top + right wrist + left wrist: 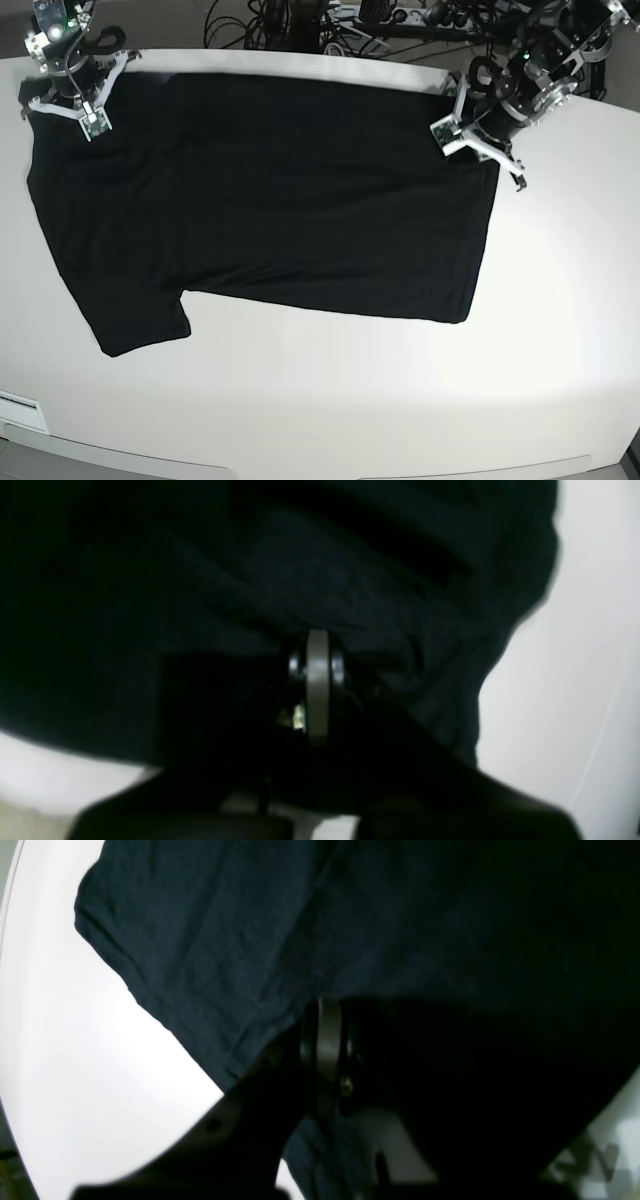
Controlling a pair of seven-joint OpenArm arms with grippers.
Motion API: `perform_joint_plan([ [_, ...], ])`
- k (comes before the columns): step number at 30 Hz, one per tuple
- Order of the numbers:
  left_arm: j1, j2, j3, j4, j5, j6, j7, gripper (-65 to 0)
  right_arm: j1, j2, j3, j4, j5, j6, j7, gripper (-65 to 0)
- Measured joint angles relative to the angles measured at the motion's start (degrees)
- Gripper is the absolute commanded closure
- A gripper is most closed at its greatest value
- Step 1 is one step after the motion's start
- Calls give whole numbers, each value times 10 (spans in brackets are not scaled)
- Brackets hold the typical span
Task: Fold the T-shirt properly
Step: 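Lift and lay the collar edge back down, smoothing the shirt flat, then move the left gripper to the hem corner and the right gripper to the sleeve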
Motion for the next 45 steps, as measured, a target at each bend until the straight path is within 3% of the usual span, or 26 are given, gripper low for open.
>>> perform_joint_plan([
  [6, 48, -41, 0, 9, 11, 42, -9, 0, -63, 0, 22, 6, -2, -3, 12, 0],
  [15, 85, -41, -1, 12, 34, 69, -8, 0, -72, 0, 22, 7, -1, 3, 5, 0],
  [23, 116, -38, -4, 19, 58, 77, -3, 0, -77, 0, 22, 8, -1, 7, 2, 0],
  [31, 128, -39, -4, 56, 54, 72, 45, 0, -77, 0, 22, 9, -1, 7, -6, 0],
  [35, 129, -39, 0, 66, 93, 70, 50, 0, -77, 0, 22, 9, -2, 7, -9, 0],
  [45, 130, -39, 0, 65, 195, 139, 41, 0, -77, 0, 22, 31, -9, -14, -23, 0],
])
